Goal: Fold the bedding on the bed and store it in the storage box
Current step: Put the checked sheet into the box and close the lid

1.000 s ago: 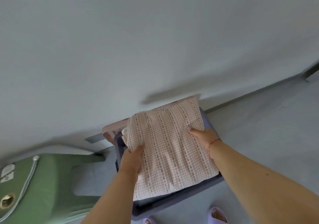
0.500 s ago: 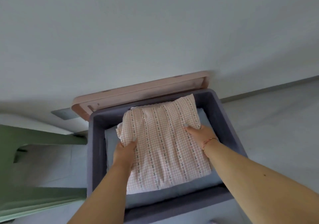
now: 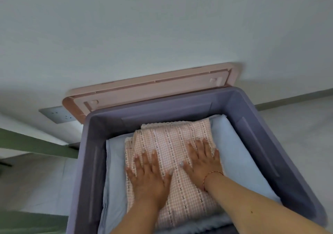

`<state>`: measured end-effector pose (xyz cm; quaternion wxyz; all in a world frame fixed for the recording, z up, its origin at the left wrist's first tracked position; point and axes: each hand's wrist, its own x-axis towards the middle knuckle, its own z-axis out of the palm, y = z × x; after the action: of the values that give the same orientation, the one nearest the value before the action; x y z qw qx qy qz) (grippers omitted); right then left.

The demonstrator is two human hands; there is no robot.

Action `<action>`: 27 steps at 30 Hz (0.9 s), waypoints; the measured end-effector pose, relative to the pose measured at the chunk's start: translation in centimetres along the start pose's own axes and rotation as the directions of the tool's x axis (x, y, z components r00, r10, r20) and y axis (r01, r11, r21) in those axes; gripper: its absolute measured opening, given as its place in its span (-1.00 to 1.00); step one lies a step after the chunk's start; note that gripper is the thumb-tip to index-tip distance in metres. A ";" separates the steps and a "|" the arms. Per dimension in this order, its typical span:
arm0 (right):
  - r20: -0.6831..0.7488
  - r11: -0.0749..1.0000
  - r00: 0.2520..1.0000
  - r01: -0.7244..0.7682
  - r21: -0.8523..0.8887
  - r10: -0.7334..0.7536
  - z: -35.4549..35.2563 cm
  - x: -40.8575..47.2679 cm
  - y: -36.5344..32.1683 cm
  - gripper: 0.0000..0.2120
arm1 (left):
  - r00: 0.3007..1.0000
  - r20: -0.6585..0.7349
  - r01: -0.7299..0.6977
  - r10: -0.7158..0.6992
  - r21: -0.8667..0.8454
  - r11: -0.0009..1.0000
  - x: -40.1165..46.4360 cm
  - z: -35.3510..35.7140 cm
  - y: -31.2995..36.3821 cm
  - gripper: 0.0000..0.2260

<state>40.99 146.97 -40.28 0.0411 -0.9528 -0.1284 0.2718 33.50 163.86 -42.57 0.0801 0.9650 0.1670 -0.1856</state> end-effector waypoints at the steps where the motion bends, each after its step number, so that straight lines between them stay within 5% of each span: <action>1: -0.014 1.000 1.000 -0.002 0.001 0.002 0.8 0.2 0.0 -0.31 | 1.000 -0.010 0.005 -0.005 0.001 1.000 0.2 0.7 -0.2 -0.19; 7: -0.057 1.000 0.998 0.009 -0.009 -0.010 1.2 1.3 0.0 -0.18 | 1.000 -0.023 -0.011 0.010 -0.049 0.999 1.2 1.7 -0.4 -0.20; 10: -0.256 1.000 0.967 0.009 0.027 -0.002 -2.0 2.3 -0.3 -0.21 | 0.991 -0.126 -0.042 0.040 -0.008 0.999 1.7 -1.3 0.0 0.00; 13: -0.403 0.964 0.913 0.054 0.261 0.058 -7.2 3.7 -1.0 -0.34 | 0.950 -0.307 -0.076 0.051 -0.068 0.995 3.2 -6.9 0.7 -0.22; 15: -0.424 0.794 0.897 0.164 0.585 0.127 -11.2 4.7 -1.7 -0.45 | 0.903 -0.429 -0.126 -0.038 -0.348 0.929 4.6 -11.4 1.5 -0.44; 18: -0.277 0.237 0.937 0.225 0.945 0.215 -16.9 6.5 -2.9 -0.51 | 0.896 -0.337 -0.101 -0.290 -0.789 0.607 7.9 -17.7 2.4 -0.70; 20: -0.162 -0.085 0.969 0.180 0.980 0.184 -19.5 7.4 -3.5 -0.54 | 0.928 -0.135 -0.061 -0.346 -0.974 0.216 9.7 -20.7 2.3 -0.78; 23: -0.058 -0.314 0.993 0.088 0.945 0.105 -21.4 7.5 -4.3 -0.56 | 0.959 0.067 -0.011 -0.274 -0.962 -0.274 10.9 -22.5 2.0 -0.84; 27: -0.019 -0.479 0.995 0.063 0.876 0.095 -21.7 7.3 -4.7 -0.64 | 0.974 0.080 -0.032 -0.210 -0.875 -0.482 11.0 -23.1 2.3 -0.75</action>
<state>57.41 153.31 -24.87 0.8417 -0.4637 0.1854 0.2054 51.60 169.95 -25.42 0.8387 0.4159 0.3338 0.1105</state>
